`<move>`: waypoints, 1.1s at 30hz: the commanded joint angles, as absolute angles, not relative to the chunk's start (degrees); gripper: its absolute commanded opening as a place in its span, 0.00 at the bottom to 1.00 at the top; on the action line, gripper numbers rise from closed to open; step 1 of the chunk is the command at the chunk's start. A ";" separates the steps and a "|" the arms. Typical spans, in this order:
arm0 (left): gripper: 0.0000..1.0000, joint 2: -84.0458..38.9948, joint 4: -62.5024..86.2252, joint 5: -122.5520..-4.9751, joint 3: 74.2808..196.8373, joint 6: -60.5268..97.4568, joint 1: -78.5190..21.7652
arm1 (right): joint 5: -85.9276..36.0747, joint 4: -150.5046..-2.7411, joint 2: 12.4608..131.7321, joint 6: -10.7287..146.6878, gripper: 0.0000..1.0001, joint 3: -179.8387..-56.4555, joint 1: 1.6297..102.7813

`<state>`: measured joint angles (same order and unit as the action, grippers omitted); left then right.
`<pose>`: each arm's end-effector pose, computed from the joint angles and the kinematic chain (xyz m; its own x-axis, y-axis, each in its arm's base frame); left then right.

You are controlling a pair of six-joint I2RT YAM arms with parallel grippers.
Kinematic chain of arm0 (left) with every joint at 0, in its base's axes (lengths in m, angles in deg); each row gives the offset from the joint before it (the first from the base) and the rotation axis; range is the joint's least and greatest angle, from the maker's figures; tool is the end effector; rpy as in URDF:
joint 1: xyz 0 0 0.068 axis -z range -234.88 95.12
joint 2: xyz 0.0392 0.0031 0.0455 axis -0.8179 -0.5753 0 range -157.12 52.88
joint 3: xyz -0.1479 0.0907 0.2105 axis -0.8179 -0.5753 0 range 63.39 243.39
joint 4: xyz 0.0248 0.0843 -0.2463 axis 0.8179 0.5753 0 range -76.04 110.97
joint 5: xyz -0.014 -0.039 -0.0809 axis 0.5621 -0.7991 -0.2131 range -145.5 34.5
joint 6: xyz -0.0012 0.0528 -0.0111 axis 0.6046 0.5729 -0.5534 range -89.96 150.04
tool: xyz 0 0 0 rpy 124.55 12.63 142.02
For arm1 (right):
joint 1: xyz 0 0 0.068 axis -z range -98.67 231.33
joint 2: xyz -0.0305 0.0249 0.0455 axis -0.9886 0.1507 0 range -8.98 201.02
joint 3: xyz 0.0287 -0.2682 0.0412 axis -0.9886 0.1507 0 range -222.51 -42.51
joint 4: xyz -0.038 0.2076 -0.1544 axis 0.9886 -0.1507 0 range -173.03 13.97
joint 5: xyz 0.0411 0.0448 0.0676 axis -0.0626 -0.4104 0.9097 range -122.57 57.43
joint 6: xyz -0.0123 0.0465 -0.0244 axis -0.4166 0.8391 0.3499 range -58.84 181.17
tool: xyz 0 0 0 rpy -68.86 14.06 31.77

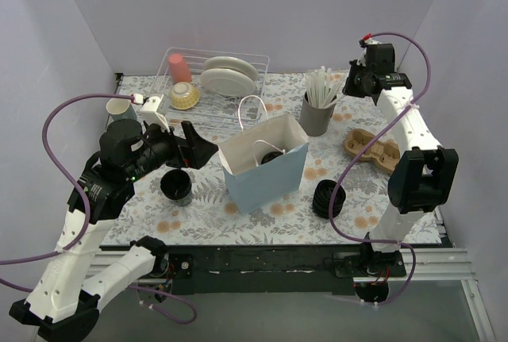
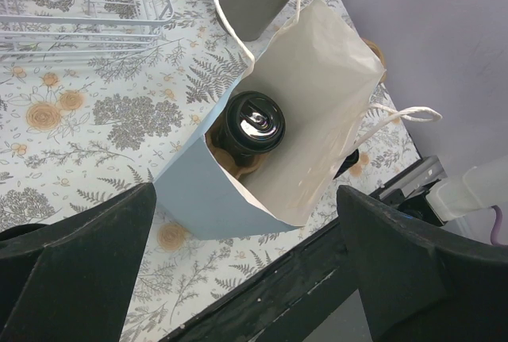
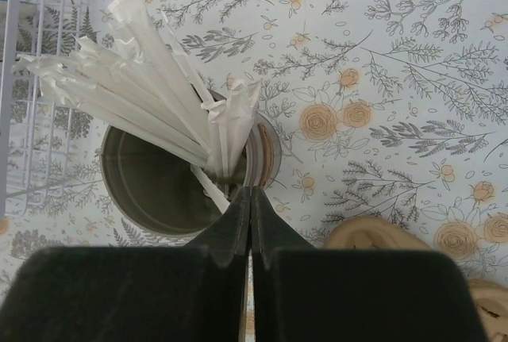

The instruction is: Pack the takeout coffee

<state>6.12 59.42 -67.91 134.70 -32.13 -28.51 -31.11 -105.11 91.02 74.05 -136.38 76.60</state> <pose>0.1210 -0.0686 0.4234 -0.6919 -0.6210 -0.3682 0.0037 0.5070 -0.8620 0.4040 0.0344 0.3438 -0.5833 0.1753 -0.7931 0.0275 0.9801 0.1964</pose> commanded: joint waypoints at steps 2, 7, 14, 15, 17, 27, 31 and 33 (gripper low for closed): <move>0.98 6.74 58.62 -68.16 136.17 -30.34 -28.42 | -30.99 -109.14 88.05 70.84 0.01 -143.31 76.67; 0.98 6.83 56.60 -67.55 135.02 -30.51 -28.42 | -29.58 -114.17 85.24 69.87 0.01 -150.43 76.67; 0.98 3.49 56.94 -61.05 136.51 -29.99 -28.42 | -25.20 -119.00 76.81 70.04 0.01 -156.31 76.67; 0.98 3.31 56.68 -60.26 137.21 -29.90 -28.42 | -23.88 -119.44 76.27 70.74 0.01 -157.72 76.59; 0.98 3.05 55.46 -58.68 137.74 -29.37 -28.42 | -21.24 -120.58 74.96 71.53 0.01 -161.23 76.41; 0.98 3.05 51.93 -57.70 137.39 -29.46 -28.42 | -6.56 -115.84 65.82 79.53 0.01 -162.93 75.97; 0.98 2.61 51.67 -57.88 137.48 -29.11 -28.42 | 0.11 -114.97 60.12 83.57 0.01 -154.79 75.97; 0.98 2.35 51.32 -58.23 137.22 -29.19 -28.42 | 2.49 -112.78 57.21 86.38 0.01 -149.76 75.97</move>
<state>2.21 52.64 -58.90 135.55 -30.16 -28.51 -5.78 -116.12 61.58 80.39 -157.23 76.05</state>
